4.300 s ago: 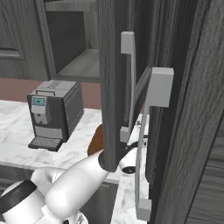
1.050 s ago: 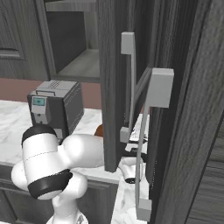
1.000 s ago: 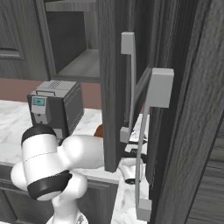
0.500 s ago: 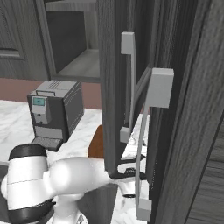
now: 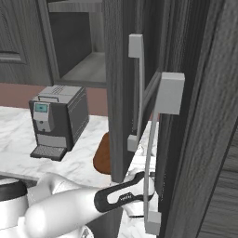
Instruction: Grab the spray bottle from the cabinet, then place it next to the cutting board for sanitizing. Then grab the dish brush from the countertop next to the sink and place it next to the cutting board.
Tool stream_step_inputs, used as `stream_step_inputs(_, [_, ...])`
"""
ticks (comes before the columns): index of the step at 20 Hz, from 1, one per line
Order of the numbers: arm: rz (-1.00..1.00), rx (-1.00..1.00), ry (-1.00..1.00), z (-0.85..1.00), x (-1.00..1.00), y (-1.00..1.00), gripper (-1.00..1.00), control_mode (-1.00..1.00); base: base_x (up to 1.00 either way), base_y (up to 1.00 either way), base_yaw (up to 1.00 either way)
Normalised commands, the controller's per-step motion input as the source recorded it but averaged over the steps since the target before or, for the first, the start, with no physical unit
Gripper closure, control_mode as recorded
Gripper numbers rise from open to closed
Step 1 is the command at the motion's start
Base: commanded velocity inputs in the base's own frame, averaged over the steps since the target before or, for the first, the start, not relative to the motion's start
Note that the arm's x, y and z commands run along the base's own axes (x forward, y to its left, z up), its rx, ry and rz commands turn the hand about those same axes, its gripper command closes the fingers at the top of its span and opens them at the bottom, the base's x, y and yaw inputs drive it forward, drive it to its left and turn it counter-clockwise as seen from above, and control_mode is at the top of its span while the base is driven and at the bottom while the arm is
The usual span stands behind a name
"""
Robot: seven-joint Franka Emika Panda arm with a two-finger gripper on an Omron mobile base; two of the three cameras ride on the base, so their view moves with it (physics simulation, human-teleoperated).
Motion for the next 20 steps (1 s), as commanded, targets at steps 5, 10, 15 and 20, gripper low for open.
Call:
stream_step_inputs(5, [0.04,0.00,0.01,0.52,-0.53,0.33,-1.00,-1.00,0.00,0.00,0.00])
stream_step_inputs(10, [0.03,0.00,0.02,0.59,-0.45,0.50,-1.00,-1.00,0.00,0.00,0.00])
stream_step_inputs(15, [0.01,0.00,0.00,0.79,-0.43,0.53,-1.00,-1.00,0.00,0.00,0.00])
stream_step_inputs(20, [0.00,0.00,0.04,0.84,-0.45,0.61,-1.00,-1.00,0.00,0.00,0.00])
